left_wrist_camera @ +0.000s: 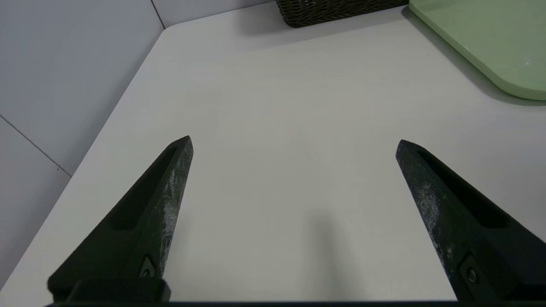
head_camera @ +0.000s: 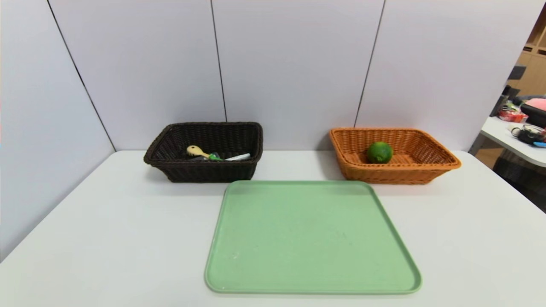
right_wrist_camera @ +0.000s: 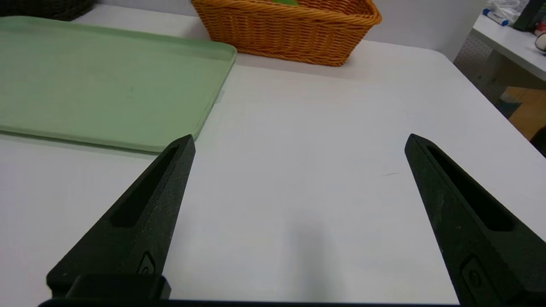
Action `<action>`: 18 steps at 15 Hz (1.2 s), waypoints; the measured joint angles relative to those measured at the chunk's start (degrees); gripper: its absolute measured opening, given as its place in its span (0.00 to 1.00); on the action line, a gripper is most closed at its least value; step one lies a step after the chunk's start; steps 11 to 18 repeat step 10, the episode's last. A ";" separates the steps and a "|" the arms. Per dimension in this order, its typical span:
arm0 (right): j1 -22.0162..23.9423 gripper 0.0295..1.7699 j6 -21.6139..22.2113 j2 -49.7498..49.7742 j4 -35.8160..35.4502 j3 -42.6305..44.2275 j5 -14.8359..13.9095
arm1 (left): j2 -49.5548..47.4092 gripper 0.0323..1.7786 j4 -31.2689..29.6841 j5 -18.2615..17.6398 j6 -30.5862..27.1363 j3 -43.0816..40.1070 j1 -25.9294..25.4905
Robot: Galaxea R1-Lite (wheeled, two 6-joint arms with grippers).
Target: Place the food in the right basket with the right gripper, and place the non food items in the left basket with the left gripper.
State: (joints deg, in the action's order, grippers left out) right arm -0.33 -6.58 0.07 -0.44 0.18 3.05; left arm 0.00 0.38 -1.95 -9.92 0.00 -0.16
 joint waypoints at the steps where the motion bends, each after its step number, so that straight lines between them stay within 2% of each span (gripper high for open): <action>1: 0.00 0.96 0.17 0.00 -0.05 -0.11 -0.02 | 0.00 0.95 0.04 0.02 0.17 0.00 0.00; 18: -0.07 0.96 0.50 0.00 0.04 -0.09 -0.99 | 0.00 0.95 0.06 0.02 0.33 0.00 0.00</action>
